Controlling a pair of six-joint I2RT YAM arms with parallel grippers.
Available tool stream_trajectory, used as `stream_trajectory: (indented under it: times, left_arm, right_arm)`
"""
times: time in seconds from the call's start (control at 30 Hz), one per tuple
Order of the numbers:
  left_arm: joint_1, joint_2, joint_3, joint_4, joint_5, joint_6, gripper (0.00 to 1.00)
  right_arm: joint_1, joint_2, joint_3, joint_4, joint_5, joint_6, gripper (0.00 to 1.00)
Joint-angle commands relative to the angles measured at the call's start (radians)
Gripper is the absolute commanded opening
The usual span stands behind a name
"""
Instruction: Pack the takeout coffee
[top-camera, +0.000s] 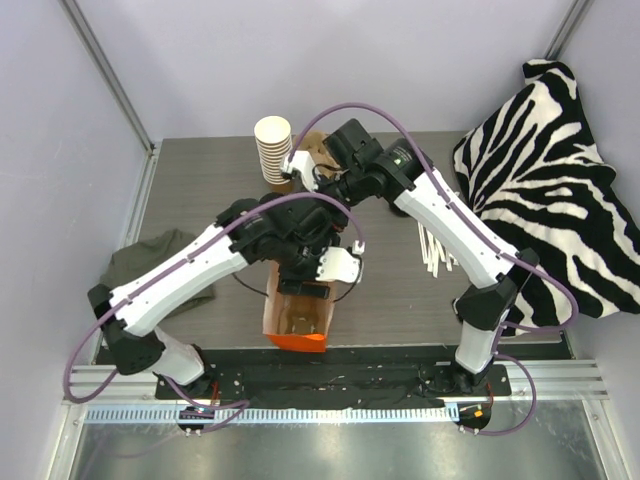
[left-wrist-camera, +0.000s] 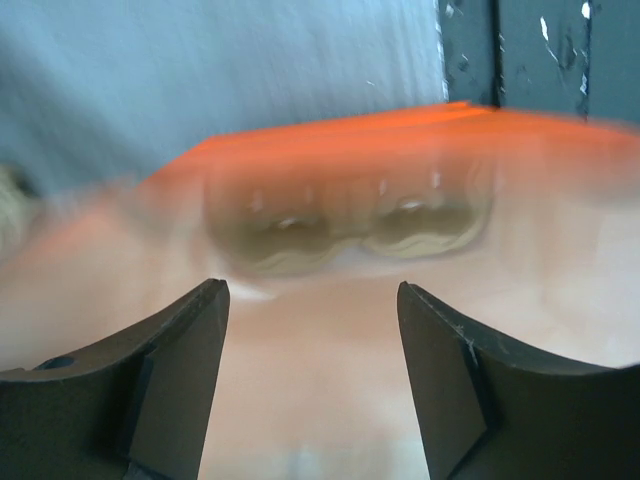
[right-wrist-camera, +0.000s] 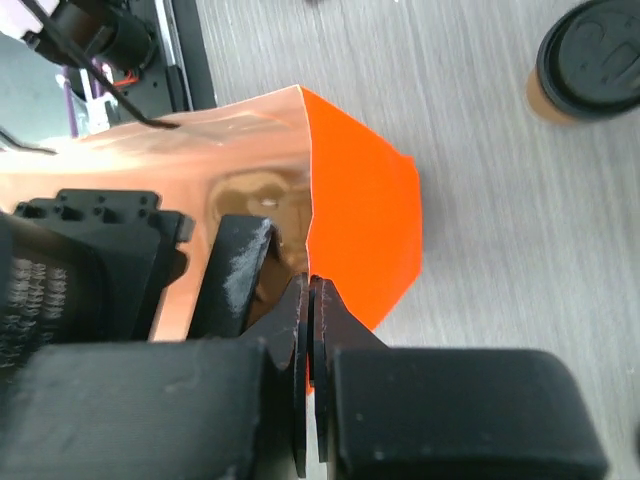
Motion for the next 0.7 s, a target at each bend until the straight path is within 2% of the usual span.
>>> stream_trajectory:
  times: [0.0,0.3,0.5,0.6,0.67]
  left_arm:
    - [0.026,-0.184,0.086,0.099,0.068,-0.023,0.73]
    - [0.020,-0.388,0.046,0.199,0.155,-0.069,0.85]
    - [0.023,-0.396,0.051,0.240,0.041,-0.152,0.86]
    - [0.066,-0.390,0.058,0.262,0.010,-0.253,0.88]
    - [0.145,-0.383,0.055,0.272,0.020,-0.327,0.91]
  right_arm:
    - [0.027,-0.070,0.013,-0.120,0.018,-0.042,0.01]
    - [0.039,-0.130,-0.068,-0.113,0.071,-0.044,0.01]
    - [0.041,-0.186,-0.133,-0.082,0.130,-0.034,0.01]
    - [0.041,-0.226,-0.182,-0.054,0.215,-0.021,0.01]
    - [0.032,-0.245,-0.210,-0.038,0.275,-0.005,0.01]
